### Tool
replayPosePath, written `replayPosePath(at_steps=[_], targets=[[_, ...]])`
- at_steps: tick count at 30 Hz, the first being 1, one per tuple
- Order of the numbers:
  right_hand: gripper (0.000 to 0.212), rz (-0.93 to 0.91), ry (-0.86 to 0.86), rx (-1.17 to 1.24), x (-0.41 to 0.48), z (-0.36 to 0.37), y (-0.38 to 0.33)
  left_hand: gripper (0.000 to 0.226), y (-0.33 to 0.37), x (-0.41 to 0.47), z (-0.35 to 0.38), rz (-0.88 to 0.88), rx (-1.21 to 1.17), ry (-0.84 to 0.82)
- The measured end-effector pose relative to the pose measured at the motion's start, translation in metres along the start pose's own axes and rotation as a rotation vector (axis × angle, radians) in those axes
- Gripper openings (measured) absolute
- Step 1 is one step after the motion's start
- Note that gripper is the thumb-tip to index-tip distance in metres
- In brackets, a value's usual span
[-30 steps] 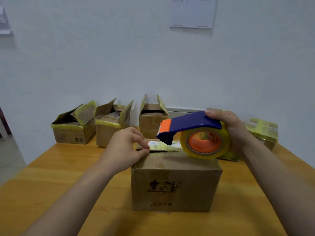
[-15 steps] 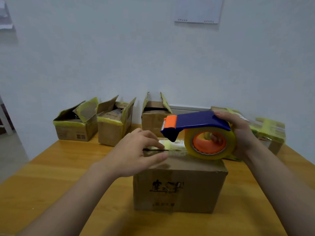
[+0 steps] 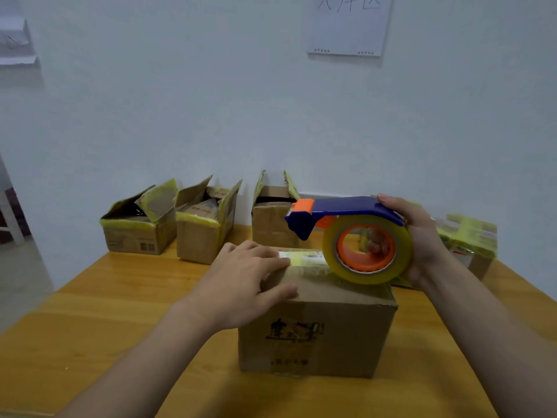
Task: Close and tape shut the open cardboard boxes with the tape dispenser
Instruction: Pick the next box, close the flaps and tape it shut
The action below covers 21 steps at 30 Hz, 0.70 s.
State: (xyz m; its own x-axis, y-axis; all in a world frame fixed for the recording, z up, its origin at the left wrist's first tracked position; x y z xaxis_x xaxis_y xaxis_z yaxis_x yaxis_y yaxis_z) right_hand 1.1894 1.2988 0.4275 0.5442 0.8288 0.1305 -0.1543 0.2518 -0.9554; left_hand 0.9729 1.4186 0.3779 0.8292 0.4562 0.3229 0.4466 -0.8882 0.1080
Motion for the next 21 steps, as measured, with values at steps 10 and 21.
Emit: replayPosePath(at_steps=[10, 21], targets=[[0.021, -0.039, -0.065, -0.119, -0.006, 0.004, -0.008, 0.013, -0.014, 0.018, -0.009, -0.148, -0.528, 0.070], [0.028, -0.125, -0.203, -0.263, 0.010, 0.002, -0.007, 0.037, -0.024, 0.036, -0.009, -0.394, -1.125, -0.043]])
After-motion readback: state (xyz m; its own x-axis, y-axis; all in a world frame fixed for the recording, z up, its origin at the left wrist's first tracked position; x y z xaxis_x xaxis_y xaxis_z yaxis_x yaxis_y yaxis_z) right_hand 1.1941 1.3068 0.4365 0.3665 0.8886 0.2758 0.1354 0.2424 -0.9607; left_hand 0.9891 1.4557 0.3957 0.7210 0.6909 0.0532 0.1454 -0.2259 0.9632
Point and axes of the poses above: each hand's wrist, its own x-axis towards the middle knuckle, its own z-axis out of the palm, y = z × x, the point moved 5 cm from there along x, towards the middle knuckle, and after that the axes turned 2 degrees about -z, right-handed, at the moved point
